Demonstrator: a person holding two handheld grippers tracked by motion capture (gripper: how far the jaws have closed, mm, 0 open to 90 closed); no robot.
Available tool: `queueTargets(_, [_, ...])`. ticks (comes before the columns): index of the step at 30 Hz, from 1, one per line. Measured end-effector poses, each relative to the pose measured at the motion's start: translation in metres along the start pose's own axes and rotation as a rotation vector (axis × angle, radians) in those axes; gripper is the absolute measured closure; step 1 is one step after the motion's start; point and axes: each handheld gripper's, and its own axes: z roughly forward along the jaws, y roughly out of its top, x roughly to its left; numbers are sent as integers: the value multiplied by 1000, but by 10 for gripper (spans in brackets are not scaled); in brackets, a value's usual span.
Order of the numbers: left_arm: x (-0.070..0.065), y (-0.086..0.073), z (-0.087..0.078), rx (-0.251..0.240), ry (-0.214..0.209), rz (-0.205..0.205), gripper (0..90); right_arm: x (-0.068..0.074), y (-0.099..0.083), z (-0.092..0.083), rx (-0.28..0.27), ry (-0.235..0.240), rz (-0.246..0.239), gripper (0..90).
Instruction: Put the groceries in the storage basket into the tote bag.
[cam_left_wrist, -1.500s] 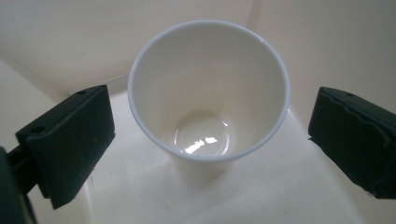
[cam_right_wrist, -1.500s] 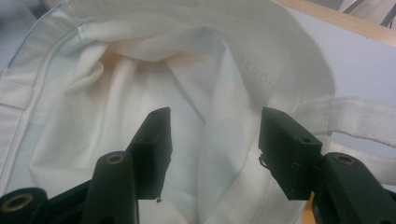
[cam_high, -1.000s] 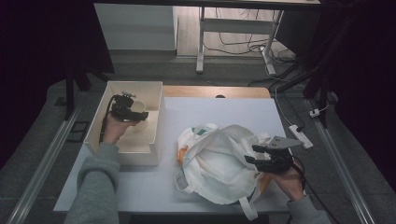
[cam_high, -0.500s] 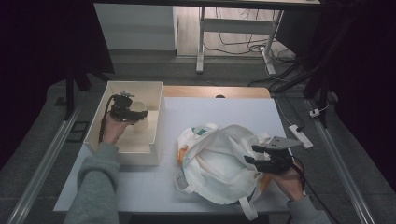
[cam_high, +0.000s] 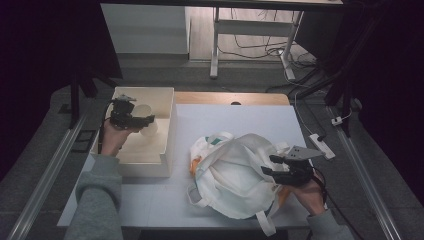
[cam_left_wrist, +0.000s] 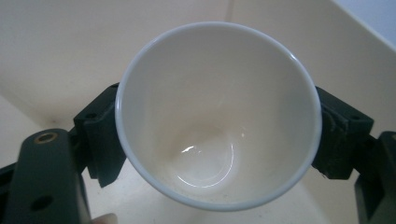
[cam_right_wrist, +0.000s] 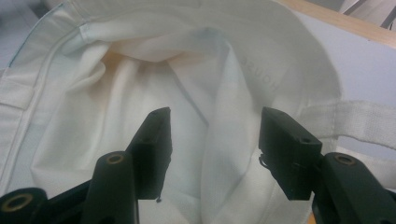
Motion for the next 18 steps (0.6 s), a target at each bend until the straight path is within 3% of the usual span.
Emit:
queueTargets(13, [-3, 2, -16, -46, -49, -18, 197, 0, 1, -2, -8, -2, -3, 447])
queueTargets(18, [-7, 5, -29, -96, -94, -18, 197, 1, 2, -2, -14, -4, -4, 448])
